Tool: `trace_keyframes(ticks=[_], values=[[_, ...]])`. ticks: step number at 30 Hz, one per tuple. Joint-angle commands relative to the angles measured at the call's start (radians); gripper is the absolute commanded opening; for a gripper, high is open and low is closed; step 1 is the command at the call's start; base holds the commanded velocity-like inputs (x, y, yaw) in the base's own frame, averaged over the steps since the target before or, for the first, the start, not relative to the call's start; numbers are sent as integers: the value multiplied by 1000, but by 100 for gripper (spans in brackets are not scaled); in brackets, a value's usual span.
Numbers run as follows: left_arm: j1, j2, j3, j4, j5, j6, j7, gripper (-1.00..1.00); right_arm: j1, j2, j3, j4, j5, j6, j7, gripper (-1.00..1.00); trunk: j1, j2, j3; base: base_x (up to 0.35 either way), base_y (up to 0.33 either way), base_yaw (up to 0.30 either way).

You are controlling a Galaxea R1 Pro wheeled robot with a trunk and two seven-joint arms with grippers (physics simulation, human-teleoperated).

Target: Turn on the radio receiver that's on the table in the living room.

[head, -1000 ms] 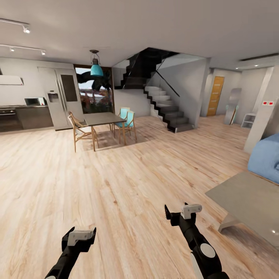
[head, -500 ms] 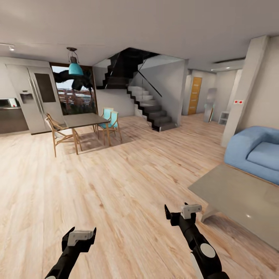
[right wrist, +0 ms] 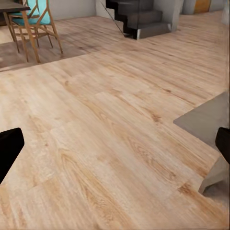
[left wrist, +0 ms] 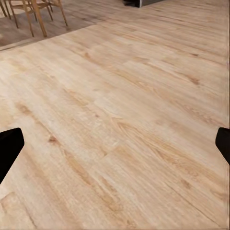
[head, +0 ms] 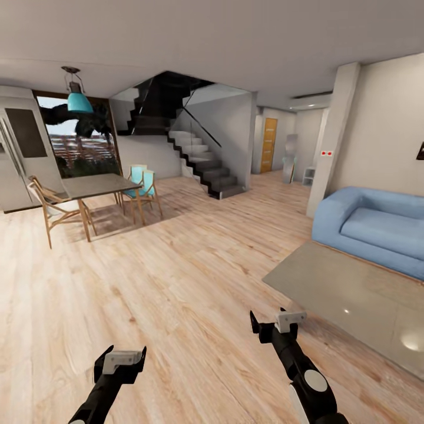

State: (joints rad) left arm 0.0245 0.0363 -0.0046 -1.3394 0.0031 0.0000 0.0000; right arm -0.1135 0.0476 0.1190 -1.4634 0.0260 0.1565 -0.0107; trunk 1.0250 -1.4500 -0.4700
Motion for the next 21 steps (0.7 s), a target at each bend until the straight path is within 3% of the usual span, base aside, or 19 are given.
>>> trace_keyframes(ticks=[1,21], values=[[0,-1,0,5,0,0,0,100,0,0,0,0,0,0,0,100,0,0,0,0,0,-272],[0,-2,0,17,0,0,0,100,0,0,-1,0,0,0,0,100,0,0,0,0,0,-261]])
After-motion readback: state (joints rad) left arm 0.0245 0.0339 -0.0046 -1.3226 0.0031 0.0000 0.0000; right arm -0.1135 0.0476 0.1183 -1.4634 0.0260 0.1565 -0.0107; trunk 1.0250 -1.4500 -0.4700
